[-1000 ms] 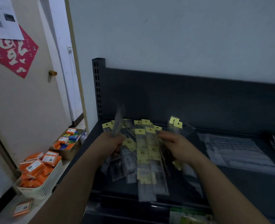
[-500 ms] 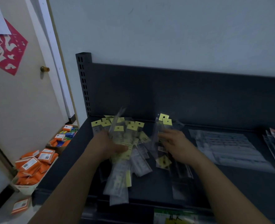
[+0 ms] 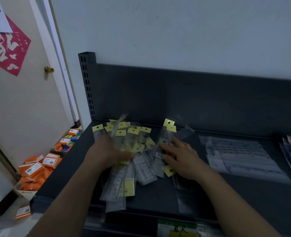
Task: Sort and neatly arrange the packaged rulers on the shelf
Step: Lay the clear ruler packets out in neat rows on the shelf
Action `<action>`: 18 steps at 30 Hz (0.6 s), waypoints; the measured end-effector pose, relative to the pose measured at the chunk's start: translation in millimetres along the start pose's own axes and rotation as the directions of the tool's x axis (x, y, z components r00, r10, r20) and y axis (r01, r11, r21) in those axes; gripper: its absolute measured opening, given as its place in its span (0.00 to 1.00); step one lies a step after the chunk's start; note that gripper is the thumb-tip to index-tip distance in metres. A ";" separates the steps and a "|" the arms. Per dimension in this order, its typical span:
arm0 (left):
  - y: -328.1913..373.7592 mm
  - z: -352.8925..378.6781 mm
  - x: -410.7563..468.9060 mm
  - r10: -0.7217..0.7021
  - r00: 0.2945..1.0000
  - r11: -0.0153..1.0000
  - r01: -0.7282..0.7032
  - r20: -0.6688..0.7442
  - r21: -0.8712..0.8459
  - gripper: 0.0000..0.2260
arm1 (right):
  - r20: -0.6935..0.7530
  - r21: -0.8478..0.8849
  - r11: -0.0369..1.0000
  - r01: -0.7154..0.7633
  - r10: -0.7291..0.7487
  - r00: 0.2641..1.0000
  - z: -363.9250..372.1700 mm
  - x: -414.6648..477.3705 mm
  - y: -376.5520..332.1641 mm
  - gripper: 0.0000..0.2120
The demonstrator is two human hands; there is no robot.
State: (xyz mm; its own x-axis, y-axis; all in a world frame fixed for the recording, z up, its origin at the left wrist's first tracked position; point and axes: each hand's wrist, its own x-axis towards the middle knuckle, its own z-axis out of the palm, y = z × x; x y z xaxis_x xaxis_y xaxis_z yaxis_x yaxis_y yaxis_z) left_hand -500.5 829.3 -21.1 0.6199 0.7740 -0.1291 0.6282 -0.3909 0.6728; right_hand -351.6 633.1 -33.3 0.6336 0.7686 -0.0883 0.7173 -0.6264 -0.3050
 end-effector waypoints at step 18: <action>-8.2 -15.2 8.3 0.046 0.999 0.890 -0.042 -0.002 -0.454 0.22 | -0.095 0.188 0.981 0.054 -0.036 0.995 -14.6 2.2 17.5 0.12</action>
State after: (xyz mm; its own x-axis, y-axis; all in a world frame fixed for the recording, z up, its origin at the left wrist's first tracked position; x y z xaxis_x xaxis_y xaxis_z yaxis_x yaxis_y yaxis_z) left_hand -507.6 846.5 -16.6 0.6472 0.7562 -0.0968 0.3201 -0.1543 0.9347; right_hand -333.4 621.9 -25.0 0.6316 0.7752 0.0129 0.6832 -0.5487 -0.4819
